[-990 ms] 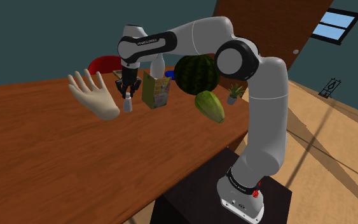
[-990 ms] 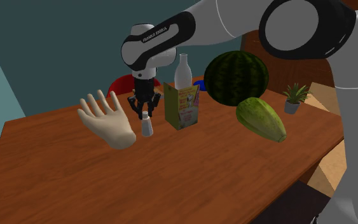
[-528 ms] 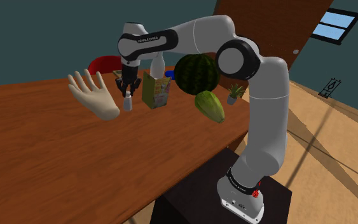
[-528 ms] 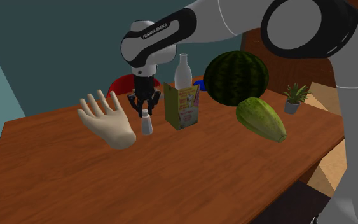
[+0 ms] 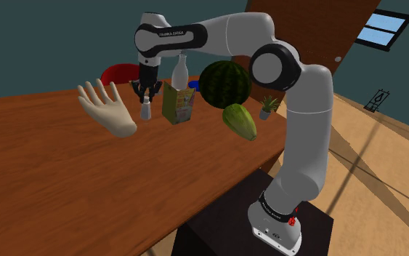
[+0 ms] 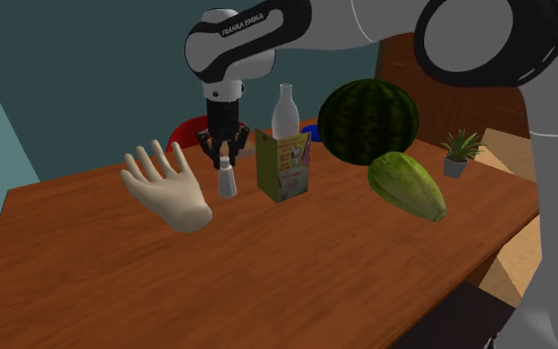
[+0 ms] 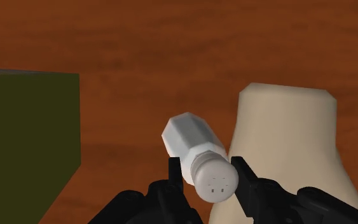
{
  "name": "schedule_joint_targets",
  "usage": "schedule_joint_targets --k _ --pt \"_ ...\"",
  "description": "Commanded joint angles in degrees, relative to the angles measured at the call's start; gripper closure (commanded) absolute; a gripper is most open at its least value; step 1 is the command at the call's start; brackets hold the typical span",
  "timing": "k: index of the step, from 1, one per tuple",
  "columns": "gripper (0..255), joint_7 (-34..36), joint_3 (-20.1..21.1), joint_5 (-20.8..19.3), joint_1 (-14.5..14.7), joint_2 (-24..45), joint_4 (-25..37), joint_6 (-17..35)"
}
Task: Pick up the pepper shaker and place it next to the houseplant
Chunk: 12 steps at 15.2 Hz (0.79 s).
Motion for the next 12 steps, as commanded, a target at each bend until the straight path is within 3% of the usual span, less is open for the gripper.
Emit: schedule_joint_targets --k 1,12 --pt "255 0.1 0.0 0.0 0.0 -0.2 1.1 -1.4" --pt "255 0.8 0.0 -0.1 0.0 -0.8 8.8 -9.6"
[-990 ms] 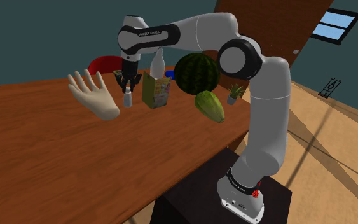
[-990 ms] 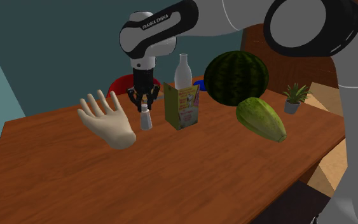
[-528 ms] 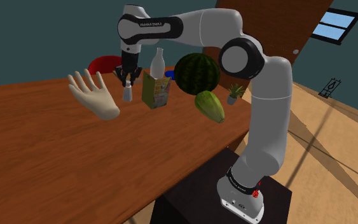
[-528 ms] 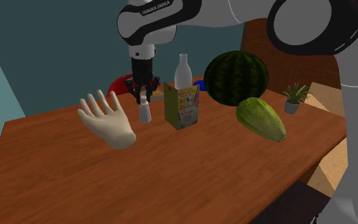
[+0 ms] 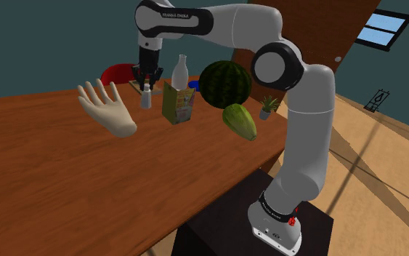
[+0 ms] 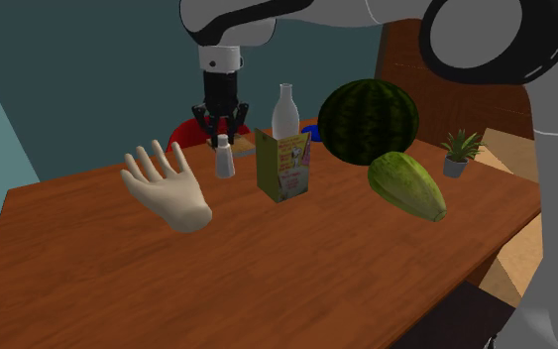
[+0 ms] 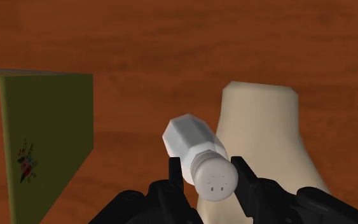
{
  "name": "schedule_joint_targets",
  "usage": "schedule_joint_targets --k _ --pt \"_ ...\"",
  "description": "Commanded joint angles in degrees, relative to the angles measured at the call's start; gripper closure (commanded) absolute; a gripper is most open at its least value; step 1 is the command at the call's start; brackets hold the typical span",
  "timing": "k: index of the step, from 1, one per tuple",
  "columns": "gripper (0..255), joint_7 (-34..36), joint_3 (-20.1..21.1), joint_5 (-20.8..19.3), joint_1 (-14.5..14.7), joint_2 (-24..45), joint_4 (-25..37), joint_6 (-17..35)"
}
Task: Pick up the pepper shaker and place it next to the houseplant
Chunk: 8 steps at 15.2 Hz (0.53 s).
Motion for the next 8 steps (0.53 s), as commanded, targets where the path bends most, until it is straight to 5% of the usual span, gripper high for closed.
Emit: schedule_joint_targets --k 1,8 --pt "255 0.2 0.0 0.0 0.1 0.3 2.1 -1.8" --pt "255 0.7 0.0 -0.2 0.1 1.3 8.9 -7.7"
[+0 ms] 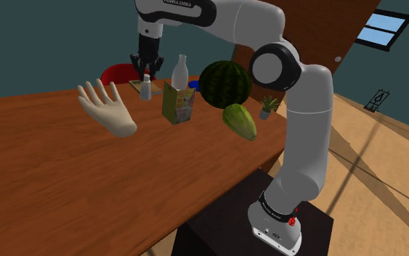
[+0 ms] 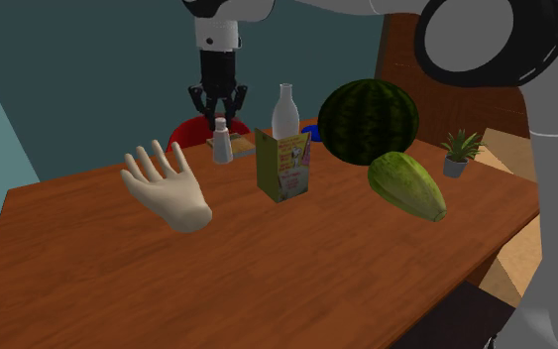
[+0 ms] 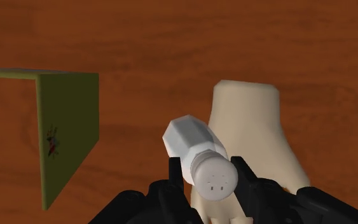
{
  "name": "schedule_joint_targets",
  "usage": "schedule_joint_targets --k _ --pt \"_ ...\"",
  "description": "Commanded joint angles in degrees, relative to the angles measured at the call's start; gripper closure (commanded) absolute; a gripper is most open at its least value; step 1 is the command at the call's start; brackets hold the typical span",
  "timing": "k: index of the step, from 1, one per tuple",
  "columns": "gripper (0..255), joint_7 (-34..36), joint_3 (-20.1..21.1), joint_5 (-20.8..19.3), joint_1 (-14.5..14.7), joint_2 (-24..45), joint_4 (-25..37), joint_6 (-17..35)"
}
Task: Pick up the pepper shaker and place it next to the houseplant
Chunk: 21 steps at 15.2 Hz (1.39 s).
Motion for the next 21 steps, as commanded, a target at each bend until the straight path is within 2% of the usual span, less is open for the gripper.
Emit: schedule_joint_targets --k 1,8,13,16,21 --pt "255 0.1 0.0 0.0 0.0 0.4 2.2 -1.8" --pt "255 0.7 0.1 -0.2 0.2 3.0 11.7 -8.7" --pt "255 1.3 0.1 -0.4 0.5 6.6 21.7 -15.0" --pt "255 -1.8 -0.5 0.4 -2.1 -3.2 6.1 -9.5" --pt "255 -7.0 -2.0 1.2 -5.7 -14.0 -9.4 -5.3"
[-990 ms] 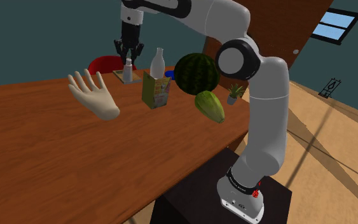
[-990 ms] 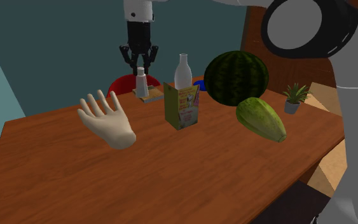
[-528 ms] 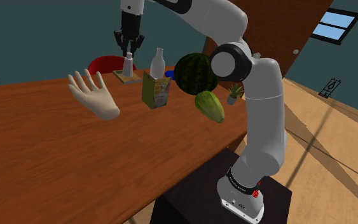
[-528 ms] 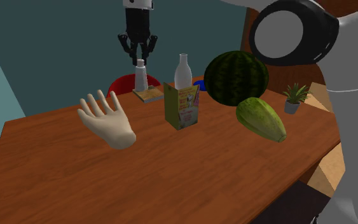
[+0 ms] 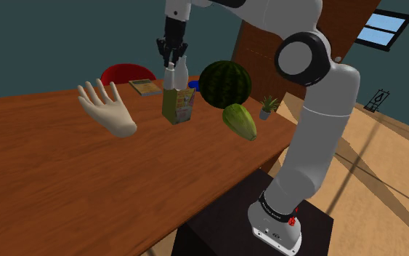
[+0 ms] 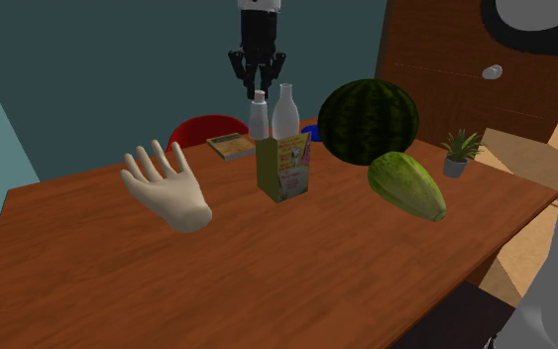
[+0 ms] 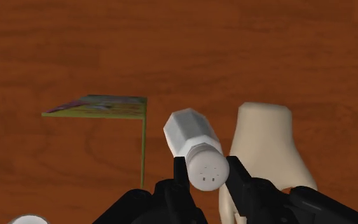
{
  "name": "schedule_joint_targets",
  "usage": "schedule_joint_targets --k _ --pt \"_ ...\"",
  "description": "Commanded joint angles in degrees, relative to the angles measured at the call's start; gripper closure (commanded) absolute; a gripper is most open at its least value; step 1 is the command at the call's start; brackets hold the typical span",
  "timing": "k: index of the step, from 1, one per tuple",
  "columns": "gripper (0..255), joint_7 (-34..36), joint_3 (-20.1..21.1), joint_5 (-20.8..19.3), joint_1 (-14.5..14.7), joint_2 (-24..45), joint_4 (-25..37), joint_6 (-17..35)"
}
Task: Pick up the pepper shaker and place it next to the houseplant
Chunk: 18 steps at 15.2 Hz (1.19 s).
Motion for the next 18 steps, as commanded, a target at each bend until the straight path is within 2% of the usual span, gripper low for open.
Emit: schedule_joint_targets --k 1,9,18 --pt "255 -2.0 -0.7 0.2 -1.2 -4.0 -5.3 1.2" --pt "255 -11.0 -4.7 0.1 -6.0 -15.6 -20.0 3.3" --pt "255 -21.7 -10.6 -1.8 -11.0 -24.3 -29.5 3.3"
